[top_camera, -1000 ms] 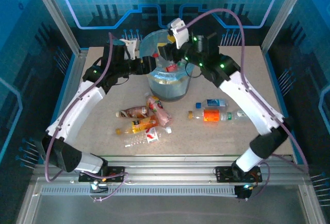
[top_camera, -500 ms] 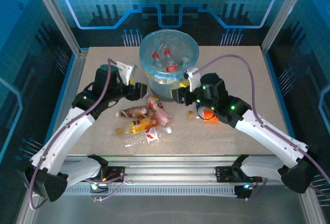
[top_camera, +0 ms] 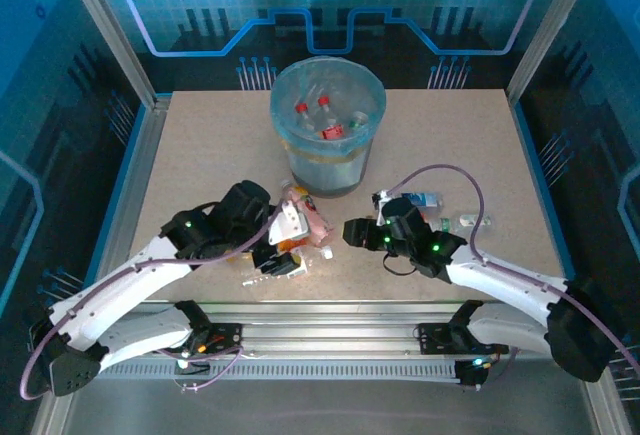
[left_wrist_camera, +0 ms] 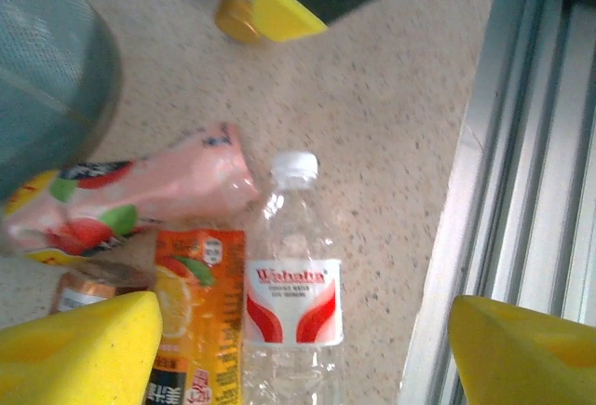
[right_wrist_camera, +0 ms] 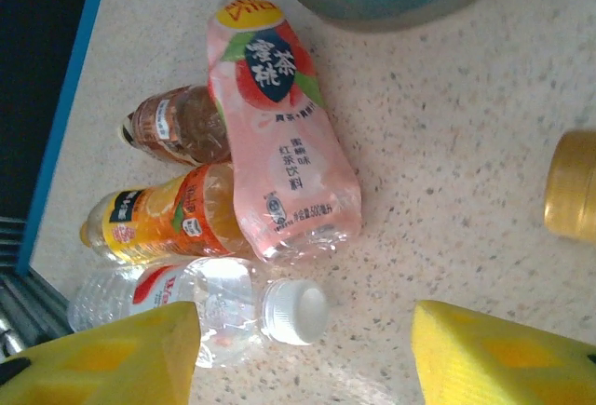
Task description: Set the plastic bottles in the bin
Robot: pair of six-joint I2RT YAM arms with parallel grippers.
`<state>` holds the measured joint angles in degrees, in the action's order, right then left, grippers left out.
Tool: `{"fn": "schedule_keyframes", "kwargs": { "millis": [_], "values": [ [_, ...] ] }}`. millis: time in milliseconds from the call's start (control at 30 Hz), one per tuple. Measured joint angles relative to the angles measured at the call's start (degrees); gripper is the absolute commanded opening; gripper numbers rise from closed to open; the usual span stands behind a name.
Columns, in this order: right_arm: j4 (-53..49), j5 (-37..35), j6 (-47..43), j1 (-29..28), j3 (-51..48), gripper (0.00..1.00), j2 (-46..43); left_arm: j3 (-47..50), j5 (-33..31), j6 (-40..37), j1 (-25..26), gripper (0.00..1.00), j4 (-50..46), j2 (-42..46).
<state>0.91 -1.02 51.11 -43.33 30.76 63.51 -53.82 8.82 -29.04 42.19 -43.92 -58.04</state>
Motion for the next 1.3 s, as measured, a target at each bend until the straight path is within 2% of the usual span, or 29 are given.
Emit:
{"fn": "schedule_keyframes", "kwargs": {
  "millis": [333,900,1300],
  "values": [
    [10.5,4.1,10.7,-1.4,-0.8,0.62,9.0,2.8,-0.4,-4.4,0.2,0.73,-5.5,-6.8],
    [20.2,8.0,17.8,-3.6,-1.9,0.62,20.6,6.3,-1.1,-4.3,0.4,0.71,-5.5,-10.3],
    [23.6,10.3,19.6,-3.6,-2.0,0.62,24.0,6.4,-1.6,-2.8,0.5,0.69,-5.2,-14.4]
  ]
}}
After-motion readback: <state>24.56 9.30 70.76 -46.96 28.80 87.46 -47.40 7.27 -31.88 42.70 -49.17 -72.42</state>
